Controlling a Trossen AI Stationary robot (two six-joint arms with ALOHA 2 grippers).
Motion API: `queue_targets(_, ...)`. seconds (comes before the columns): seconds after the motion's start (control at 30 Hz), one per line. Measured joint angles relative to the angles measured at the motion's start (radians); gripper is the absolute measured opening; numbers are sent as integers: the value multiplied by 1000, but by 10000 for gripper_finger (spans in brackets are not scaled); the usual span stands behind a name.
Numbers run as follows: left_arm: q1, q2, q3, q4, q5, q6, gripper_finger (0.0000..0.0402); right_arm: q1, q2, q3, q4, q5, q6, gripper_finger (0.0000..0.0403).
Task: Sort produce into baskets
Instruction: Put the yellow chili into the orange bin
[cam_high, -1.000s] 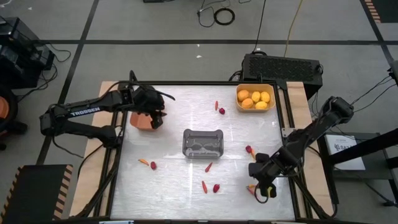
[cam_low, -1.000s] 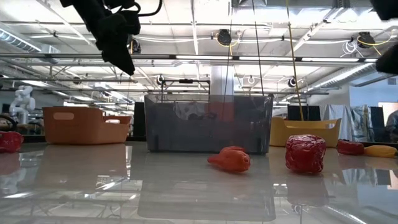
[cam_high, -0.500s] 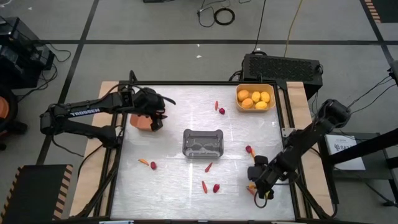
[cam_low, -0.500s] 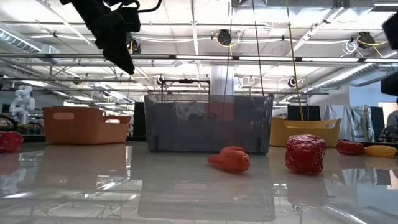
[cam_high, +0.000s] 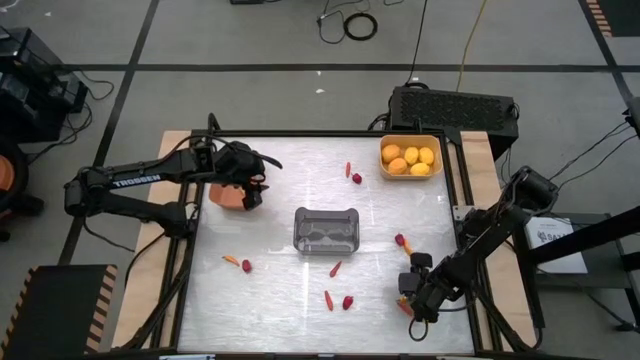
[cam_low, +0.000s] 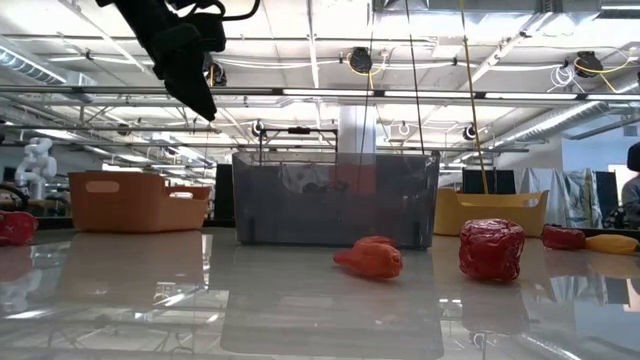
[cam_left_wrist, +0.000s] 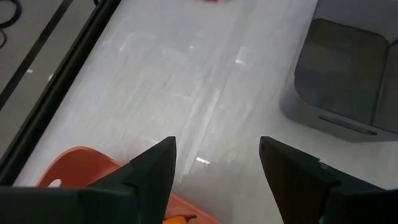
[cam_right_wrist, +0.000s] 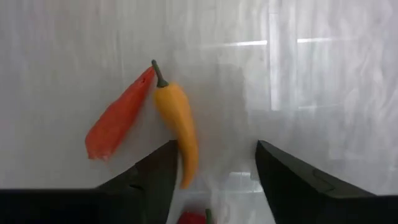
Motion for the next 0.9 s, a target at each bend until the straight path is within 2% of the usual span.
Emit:
queue_targets(0.23,0,0,0,0,0,0,239,49,1,0,11,9,72,126)
queue_targets(0.57,0,0,0,0,0,2,239,41,6,34,10,-9,85,17)
queue_targets(0.63,0,0,0,0,0,2,239,33,6,46,15,-11,83,6)
queue_targets(0.77,0,0,0,0,0,2,239,8,6,80,-13,2,84,9)
queue_targets(0.9,0,-16,0,-1,0,1,239,-36,5,146,-118,8,55,3)
